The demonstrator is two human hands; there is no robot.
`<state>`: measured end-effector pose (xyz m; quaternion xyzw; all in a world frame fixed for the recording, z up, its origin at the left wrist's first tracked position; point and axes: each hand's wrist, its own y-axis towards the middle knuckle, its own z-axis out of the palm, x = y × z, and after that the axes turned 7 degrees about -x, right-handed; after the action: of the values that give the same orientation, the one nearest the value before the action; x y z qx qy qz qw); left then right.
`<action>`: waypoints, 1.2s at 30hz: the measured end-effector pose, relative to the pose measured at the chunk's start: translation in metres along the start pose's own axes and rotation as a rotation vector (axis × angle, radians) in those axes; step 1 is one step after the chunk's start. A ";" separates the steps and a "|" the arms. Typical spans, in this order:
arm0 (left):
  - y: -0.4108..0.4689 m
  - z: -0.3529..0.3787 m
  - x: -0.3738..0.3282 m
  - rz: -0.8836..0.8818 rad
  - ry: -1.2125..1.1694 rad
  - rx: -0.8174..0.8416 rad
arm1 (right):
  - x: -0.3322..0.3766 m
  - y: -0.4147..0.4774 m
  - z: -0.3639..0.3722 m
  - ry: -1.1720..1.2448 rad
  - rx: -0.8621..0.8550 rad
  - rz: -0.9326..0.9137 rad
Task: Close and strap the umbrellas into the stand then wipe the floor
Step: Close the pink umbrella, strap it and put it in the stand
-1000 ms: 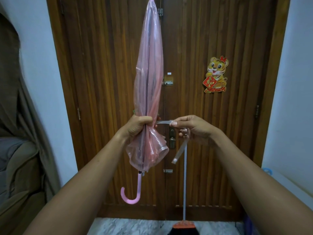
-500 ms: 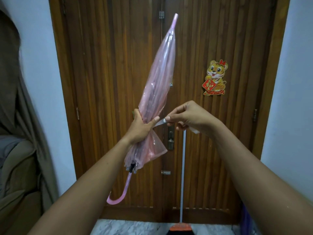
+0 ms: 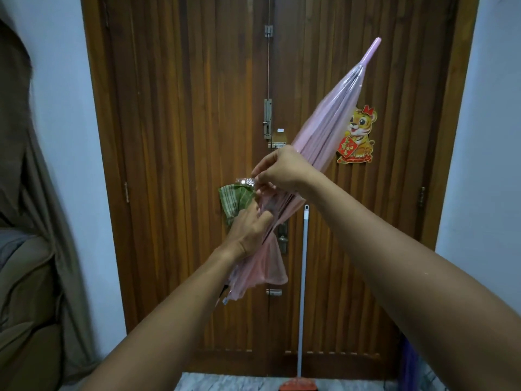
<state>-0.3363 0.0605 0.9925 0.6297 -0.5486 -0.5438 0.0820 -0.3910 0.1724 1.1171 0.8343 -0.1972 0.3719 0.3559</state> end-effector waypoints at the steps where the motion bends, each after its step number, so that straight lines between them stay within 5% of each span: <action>1: 0.000 0.002 -0.001 -0.029 -0.018 -0.013 | 0.001 0.002 0.003 -0.031 -0.003 -0.012; 5: -0.003 0.005 -0.007 -0.129 -0.143 0.027 | 0.001 0.004 0.012 -0.056 0.060 -0.072; 12: -0.006 0.000 0.000 -0.209 -0.162 0.016 | -0.015 -0.010 0.000 0.285 -0.001 -0.073; 16: -0.006 -0.005 0.016 -0.227 -0.258 0.034 | -0.046 -0.027 -0.009 0.484 -0.349 -0.209; 20: -0.003 -0.011 0.012 -0.277 -0.352 -0.062 | -0.091 -0.025 0.007 0.502 -0.609 0.067; 24: 0.001 -0.016 0.004 -0.294 -0.391 -0.099 | -0.110 -0.020 0.025 0.429 -0.371 0.261; 28: 0.001 -0.024 0.000 -0.285 -0.402 -0.089 | -0.108 -0.019 0.036 0.403 -0.015 0.175; 33: -0.003 -0.033 -0.007 -0.222 -0.364 -0.132 | -0.098 -0.023 0.039 0.451 0.151 0.131; 36: -0.002 -0.039 -0.005 -0.218 -0.354 -0.177 | -0.103 -0.026 0.039 0.373 0.108 0.107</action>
<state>-0.3038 0.0463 1.0097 0.5705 -0.4332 -0.6975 -0.0201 -0.4232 0.1679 1.0089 0.7570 -0.1517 0.5486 0.3209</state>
